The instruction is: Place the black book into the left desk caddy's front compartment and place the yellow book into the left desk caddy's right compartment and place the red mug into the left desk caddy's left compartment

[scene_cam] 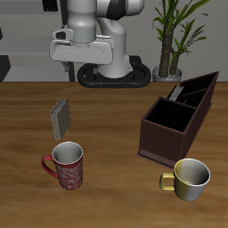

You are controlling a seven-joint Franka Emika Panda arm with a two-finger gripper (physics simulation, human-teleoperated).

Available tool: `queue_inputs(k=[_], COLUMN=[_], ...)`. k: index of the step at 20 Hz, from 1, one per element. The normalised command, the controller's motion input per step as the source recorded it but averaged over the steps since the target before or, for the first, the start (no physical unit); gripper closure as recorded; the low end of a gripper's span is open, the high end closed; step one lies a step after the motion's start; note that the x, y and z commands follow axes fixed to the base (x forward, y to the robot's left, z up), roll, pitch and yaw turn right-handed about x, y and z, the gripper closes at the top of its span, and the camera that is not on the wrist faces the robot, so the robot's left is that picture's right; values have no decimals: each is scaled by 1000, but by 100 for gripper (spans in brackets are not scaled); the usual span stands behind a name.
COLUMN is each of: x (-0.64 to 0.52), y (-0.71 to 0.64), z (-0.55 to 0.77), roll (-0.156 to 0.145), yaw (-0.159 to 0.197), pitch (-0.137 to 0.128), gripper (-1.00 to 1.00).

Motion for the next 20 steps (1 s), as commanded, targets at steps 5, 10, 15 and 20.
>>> queue_inputs(k=[5, 10, 15, 20], x=[32, 6, 17, 2], y=[-355, -243, -198, -224], z=[-42, -106, -173, -159], roll=[-10, -11, 1, -30], yaw=[13, -21, -2, -30], pitch=[-14, -9, -1, -18], gripper=[-100, -100, -100, -100])
